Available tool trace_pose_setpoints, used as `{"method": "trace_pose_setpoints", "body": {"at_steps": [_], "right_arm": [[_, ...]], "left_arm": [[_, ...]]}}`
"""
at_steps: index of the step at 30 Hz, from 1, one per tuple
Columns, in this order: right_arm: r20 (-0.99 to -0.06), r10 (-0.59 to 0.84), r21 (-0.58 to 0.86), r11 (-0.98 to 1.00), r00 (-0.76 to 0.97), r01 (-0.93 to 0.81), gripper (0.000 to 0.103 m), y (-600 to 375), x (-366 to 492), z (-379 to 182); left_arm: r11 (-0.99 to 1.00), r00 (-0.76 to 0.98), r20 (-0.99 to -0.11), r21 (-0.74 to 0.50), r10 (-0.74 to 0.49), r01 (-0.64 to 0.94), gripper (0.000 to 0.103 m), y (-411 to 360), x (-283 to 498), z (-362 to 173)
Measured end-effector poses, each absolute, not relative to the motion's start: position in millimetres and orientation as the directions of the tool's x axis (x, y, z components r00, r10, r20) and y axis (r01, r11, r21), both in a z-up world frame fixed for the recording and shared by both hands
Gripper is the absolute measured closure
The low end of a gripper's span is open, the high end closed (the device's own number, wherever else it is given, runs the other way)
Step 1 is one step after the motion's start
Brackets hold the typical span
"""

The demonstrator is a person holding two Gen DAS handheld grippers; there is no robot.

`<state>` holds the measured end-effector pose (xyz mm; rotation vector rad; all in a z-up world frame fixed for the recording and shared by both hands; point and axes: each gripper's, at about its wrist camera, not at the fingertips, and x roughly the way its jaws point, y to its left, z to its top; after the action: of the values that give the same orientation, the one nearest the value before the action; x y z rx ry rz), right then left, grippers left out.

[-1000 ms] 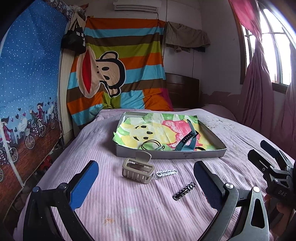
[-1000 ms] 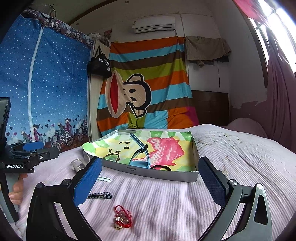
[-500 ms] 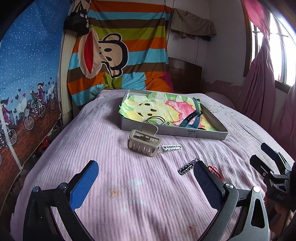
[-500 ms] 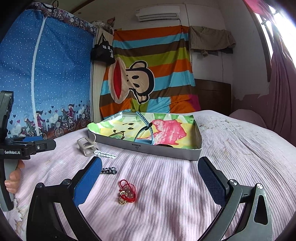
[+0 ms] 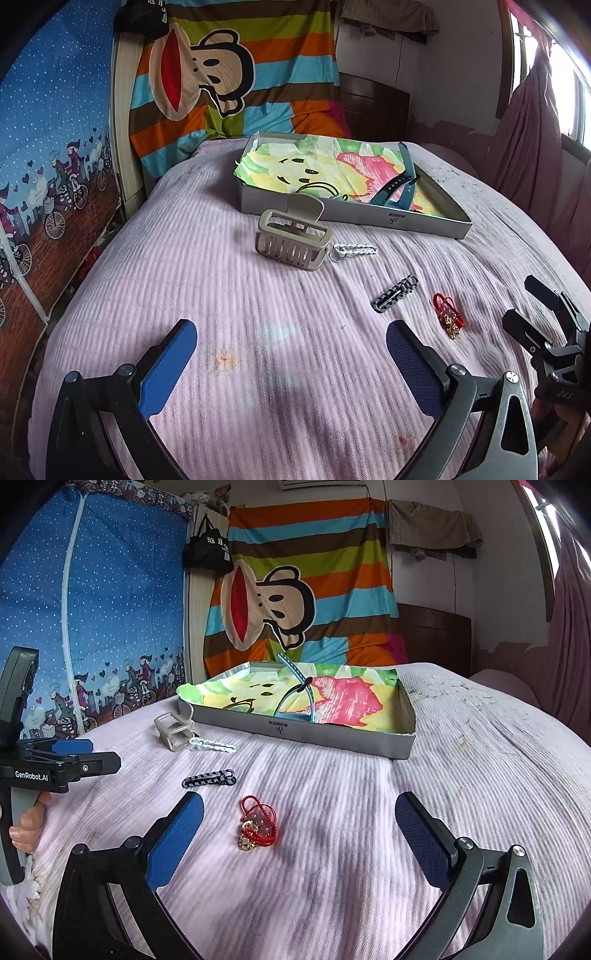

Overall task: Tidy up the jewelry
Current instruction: 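Withdraw both tools from the tray back over the bed, then grasp the red charm keychain with the right tool while left tool grasps beige claw clip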

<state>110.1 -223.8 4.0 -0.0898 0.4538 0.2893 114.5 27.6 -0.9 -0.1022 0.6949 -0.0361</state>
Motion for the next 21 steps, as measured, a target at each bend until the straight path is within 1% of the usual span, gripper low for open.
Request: {"method": "trace_pose_setpoints", "body": {"at_steps": [3, 6, 8, 10, 11, 13, 15, 17, 19, 20, 21], "right_arm": [[-0.502, 0.263, -0.016, 0.95, 0.824, -0.313, 0.001, -219.2, 119.2, -3.8], [-0.552, 0.26, -0.025, 0.945, 0.792, -0.327, 0.002, -212.1, 128.1, -11.0], [-0.576, 0.263, -0.032, 0.939, 0.774, -0.343, 0.004, -206.5, 132.0, -14.7], [-0.592, 0.266, -0.035, 0.934, 0.76, -0.355, 0.013, -202.1, 134.2, -18.3], [-0.601, 0.268, -0.034, 0.933, 0.753, -0.359, 0.016, -200.5, 135.5, -19.5], [-0.617, 0.271, -0.026, 0.931, 0.739, -0.363, 0.03, -198.9, 138.4, -21.8], [-0.632, 0.275, -0.015, 0.931, 0.725, -0.366, 0.036, -198.3, 141.5, -23.9], [-0.648, 0.286, 0.005, 0.928, 0.706, -0.372, 0.039, -197.7, 144.5, -26.0], [-0.659, 0.297, 0.019, 0.925, 0.691, -0.379, 0.047, -196.6, 145.3, -28.0], [-0.664, 0.302, 0.023, 0.923, 0.684, -0.385, 0.048, -195.8, 145.7, -29.2], [-0.668, 0.306, 0.025, 0.92, 0.678, -0.391, 0.051, -194.3, 146.0, -30.3]], "left_arm": [[0.994, 0.738, -0.67, -0.105, -0.079, 0.011, 0.0, 25.8, 122.6, -5.3], [0.995, 0.727, -0.683, -0.093, -0.079, 0.02, 0.0, 23.6, 126.5, -6.8], [0.996, 0.721, -0.688, -0.086, -0.075, 0.022, 0.0, 22.4, 129.4, -6.7], [0.997, 0.717, -0.694, -0.077, -0.072, 0.026, 0.0, 21.1, 134.0, -6.2], [0.997, 0.716, -0.694, -0.072, -0.071, 0.029, 0.0, 20.7, 136.8, -5.6], [0.997, 0.715, -0.696, -0.066, -0.07, 0.034, 0.0, 20.7, 143.3, -4.0], [0.998, 0.715, -0.696, -0.054, -0.064, 0.037, 0.0, 20.8, 151.0, -2.4], [0.999, 0.716, -0.696, -0.037, -0.052, 0.036, 0.0, 20.9, 159.0, -1.4], [0.999, 0.718, -0.695, -0.027, -0.04, 0.03, 0.0, 22.1, 166.6, -0.9], [0.999, 0.719, -0.694, -0.024, -0.035, 0.025, 0.0, 22.5, 169.7, -0.9], [1.0, 0.721, -0.692, -0.021, -0.03, 0.021, 0.0, 22.9, 172.5, -0.6]]}}
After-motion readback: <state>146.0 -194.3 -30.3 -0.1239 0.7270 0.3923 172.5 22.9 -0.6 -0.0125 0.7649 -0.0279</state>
